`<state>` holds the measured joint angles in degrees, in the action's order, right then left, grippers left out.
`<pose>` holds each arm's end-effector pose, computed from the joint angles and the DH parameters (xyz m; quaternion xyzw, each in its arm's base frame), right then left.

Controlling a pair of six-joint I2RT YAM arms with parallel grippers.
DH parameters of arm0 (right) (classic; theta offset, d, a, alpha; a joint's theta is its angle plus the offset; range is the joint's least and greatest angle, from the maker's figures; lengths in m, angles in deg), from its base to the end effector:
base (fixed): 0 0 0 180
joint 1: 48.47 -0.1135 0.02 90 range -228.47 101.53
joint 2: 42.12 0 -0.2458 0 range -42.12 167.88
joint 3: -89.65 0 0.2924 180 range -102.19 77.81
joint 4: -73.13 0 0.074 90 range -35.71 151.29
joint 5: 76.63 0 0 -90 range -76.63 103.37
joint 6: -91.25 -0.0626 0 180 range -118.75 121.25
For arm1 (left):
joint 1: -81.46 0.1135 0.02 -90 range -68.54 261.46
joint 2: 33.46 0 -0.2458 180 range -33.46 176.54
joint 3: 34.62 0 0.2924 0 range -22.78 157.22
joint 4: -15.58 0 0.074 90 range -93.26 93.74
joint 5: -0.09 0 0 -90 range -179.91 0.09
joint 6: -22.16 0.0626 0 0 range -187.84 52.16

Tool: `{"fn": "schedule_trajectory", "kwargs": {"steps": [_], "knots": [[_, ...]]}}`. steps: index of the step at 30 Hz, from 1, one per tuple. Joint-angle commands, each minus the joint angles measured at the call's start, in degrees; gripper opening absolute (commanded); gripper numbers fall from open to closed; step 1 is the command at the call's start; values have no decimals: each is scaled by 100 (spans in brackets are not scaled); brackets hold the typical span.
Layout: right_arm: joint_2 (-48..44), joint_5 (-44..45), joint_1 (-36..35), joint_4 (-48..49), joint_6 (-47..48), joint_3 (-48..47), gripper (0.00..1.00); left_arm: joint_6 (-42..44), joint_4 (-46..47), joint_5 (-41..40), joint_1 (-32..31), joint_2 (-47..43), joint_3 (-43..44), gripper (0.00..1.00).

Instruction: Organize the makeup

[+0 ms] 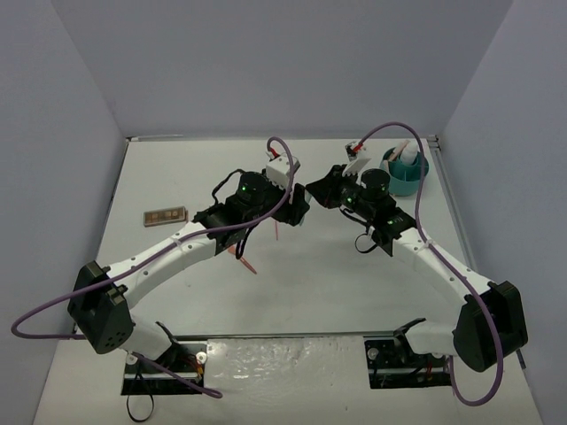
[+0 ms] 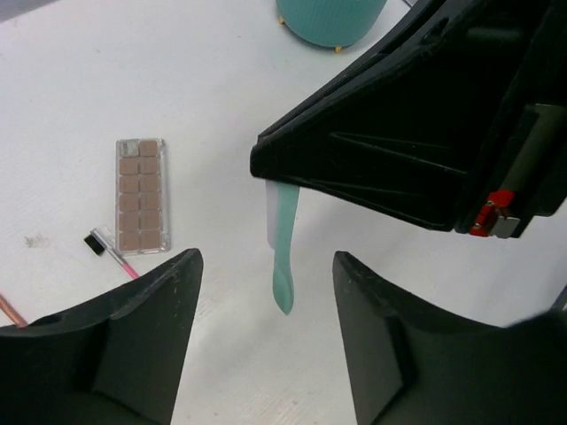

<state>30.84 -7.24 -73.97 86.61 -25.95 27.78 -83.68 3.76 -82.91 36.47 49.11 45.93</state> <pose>0.3221 0.1781 0.2978 -0.1190 0.6829 0.4261 0.5813 0.2864 -0.2971 0.3144 0.2342 0.7509 -0.3531 0.5066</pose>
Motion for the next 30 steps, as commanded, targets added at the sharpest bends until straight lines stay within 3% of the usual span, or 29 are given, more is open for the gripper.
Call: {"fn": "schedule_trajectory", "kwargs": {"steps": [1,6,11,15,21,30], "knots": [[-233,1202,26,-128,844,-434,0,-204,76,-403,-3,-169,338,72],[-263,3147,99,-2,1867,-561,0,-744,-808,-1046,248,-481,363,88],[99,4160,556,532,2720,-745,0,-1172,-2014,-1446,849,-1108,356,96],[607,4386,1131,1319,3095,-875,0,-1314,-2973,-1416,1514,-1717,259,97],[1576,4636,1613,2111,3782,-1450,0,-813,-3774,-1334,2287,-2318,162,97],[2669,4435,1991,2444,3998,-2026,0,-392,-3524,-1908,2762,-2897,-383,97]]}}
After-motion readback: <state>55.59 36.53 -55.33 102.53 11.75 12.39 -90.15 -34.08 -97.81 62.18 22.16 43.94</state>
